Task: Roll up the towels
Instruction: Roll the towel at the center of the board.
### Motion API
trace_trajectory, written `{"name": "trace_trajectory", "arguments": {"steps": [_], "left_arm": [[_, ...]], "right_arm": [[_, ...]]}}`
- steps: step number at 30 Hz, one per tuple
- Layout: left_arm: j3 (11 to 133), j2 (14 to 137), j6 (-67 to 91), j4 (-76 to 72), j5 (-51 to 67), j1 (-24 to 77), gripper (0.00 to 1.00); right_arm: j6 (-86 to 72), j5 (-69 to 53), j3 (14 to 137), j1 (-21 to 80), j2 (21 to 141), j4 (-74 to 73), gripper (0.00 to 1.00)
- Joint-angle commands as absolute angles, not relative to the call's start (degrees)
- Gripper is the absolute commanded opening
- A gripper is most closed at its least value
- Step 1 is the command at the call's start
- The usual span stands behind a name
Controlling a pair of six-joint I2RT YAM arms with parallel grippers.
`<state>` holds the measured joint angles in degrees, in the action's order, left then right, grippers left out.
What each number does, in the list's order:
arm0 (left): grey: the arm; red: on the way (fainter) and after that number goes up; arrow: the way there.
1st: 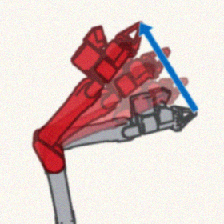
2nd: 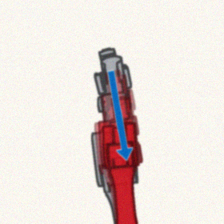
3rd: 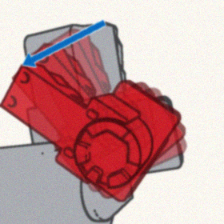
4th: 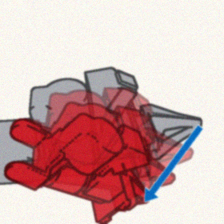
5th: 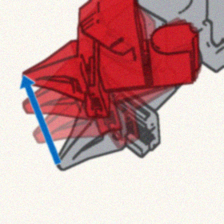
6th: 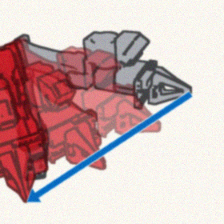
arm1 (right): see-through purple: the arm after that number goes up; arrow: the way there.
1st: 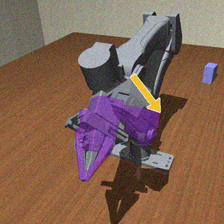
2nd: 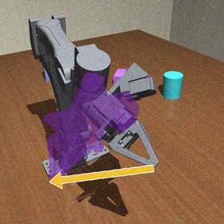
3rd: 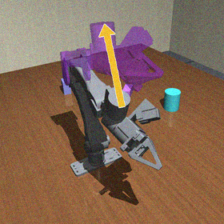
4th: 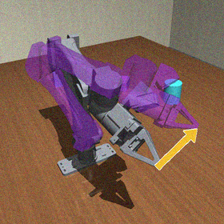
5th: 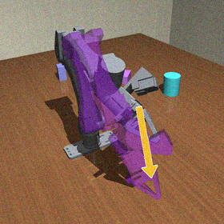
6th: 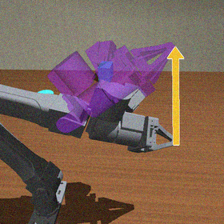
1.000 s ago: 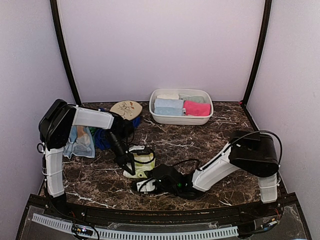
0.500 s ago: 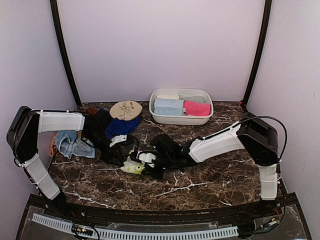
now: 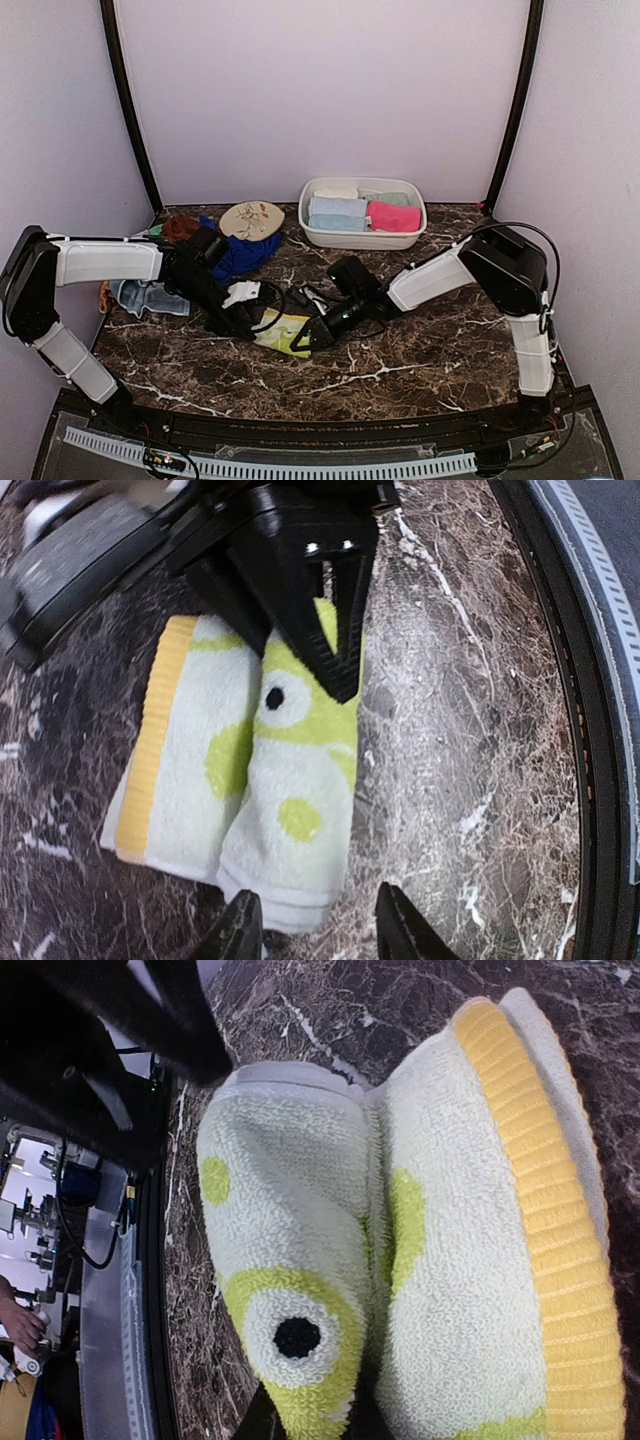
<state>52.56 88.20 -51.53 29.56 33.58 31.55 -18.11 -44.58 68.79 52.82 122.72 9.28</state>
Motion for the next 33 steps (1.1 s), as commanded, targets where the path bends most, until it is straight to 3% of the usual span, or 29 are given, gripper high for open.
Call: {"name": "trace_trajectory", "arguments": {"steps": [1, 8, 10, 15, 21, 23, 24, 25, 30, 33], "left_arm": [[55.47, 90.74, -52.86, 25.75, 28.81, 37.30, 0.41], [59.16, 96.80, -51.65, 23.83, 24.01, 39.14, 0.41], [59.79, 98.26, -50.21, 24.01, 24.18, 39.16, 0.35], [62.43, 102.99, -46.17, 28.07, 25.37, 38.13, 0.03], [66.06, 107.94, -44.61, 33.92, 30.06, 35.62, 0.00], [68.19, 110.33, -44.82, 36.81, 30.81, 35.60, 0.00], [69.07, 111.52, -44.90, 38.03, 30.90, 35.60, 0.00], [70.14, 112.52, -45.03, 38.98, 30.82, 35.60, 0.00], [74.85, 116.70, -45.09, 43.46, 30.77, 33.87, 0.00], [76.51, 118.03, -44.67, 44.73, 30.76, 33.80, 0.00]], "right_arm": [[-24.18, -46.80, 66.68, 51.57, 125.47, 7.59, 0.00], [-24.91, -47.29, 66.38, 51.03, 126.10, 8.35, 0.00], [-25.09, -47.27, 66.40, 50.98, 125.91, 9.13, 0.03], [-26.71, -44.60, 61.94, 50.74, 122.52, 16.48, 0.24], [-23.16, -32.64, 55.76, 50.63, 112.91, 22.77, 0.46], [-18.39, -26.33, 52.10, 51.17, 108.05, 24.82, 0.57], [-15.31, -22.65, 50.28, 51.80, 105.35, 25.28, 0.70], [-11.47, -18.57, 48.53, 52.93, 103.14, 24.70, 0.98], [11.15, 13.36, 46.01, 64.08, 98.07, 18.32, 1.00], [23.34, 38.64, 42.88, 71.35, 100.72, 27.65, 1.00]]}}
